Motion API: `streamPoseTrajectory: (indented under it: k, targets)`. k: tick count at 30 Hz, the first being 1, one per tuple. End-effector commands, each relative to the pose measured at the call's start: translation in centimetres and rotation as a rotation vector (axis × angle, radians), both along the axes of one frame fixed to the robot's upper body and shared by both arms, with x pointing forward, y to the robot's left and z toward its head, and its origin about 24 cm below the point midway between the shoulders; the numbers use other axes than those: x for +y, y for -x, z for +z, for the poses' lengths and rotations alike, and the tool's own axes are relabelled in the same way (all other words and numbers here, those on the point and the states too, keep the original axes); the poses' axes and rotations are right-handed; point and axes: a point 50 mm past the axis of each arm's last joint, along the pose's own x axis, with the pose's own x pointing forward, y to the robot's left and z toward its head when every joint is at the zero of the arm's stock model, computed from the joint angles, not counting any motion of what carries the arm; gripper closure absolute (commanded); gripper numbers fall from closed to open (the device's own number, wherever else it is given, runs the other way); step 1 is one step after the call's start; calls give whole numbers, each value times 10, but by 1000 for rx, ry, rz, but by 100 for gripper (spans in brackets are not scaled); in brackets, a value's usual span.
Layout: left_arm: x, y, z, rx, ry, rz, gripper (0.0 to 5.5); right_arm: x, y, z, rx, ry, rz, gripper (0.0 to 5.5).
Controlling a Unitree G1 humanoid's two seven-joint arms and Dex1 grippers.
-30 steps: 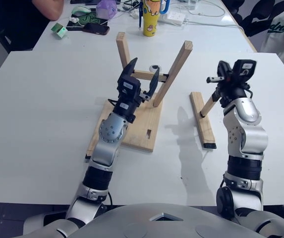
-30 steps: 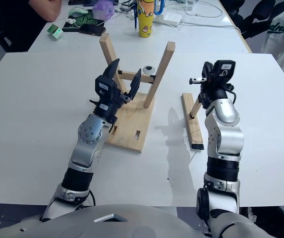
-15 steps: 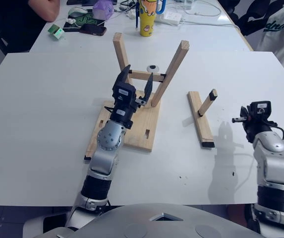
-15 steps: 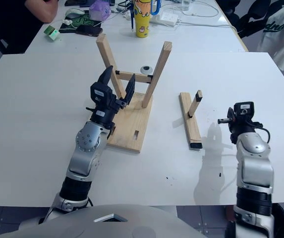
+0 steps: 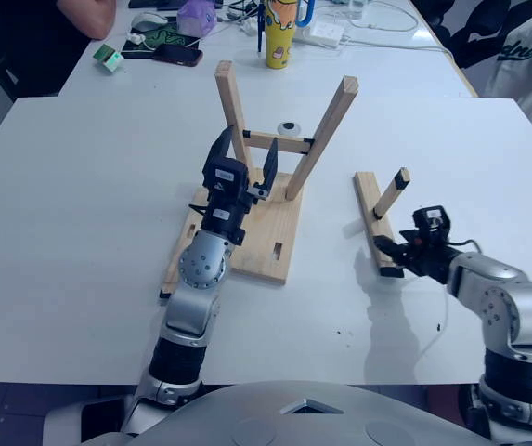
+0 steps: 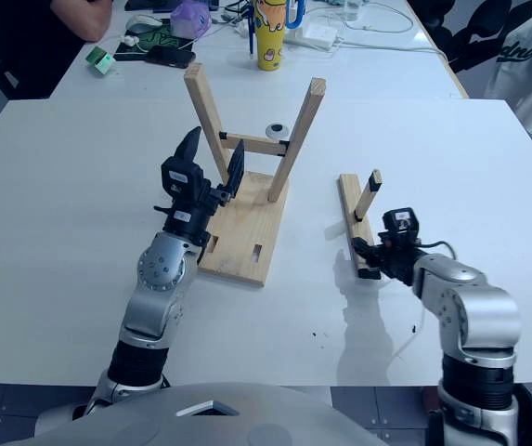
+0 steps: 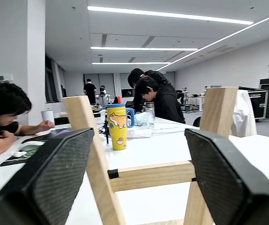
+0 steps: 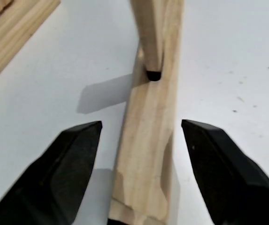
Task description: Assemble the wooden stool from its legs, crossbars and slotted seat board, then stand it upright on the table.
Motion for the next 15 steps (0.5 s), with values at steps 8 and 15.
streamPoseTrajectory:
  k: [8, 15]
  targets:
    - [0, -8, 7, -9, -31, -83, 192, 0, -2, -46, -3, 134, -139, 209]
    - [2, -10, 8, -13, -37, -79, 192, -1, 8, -69, 64, 139, -117, 251]
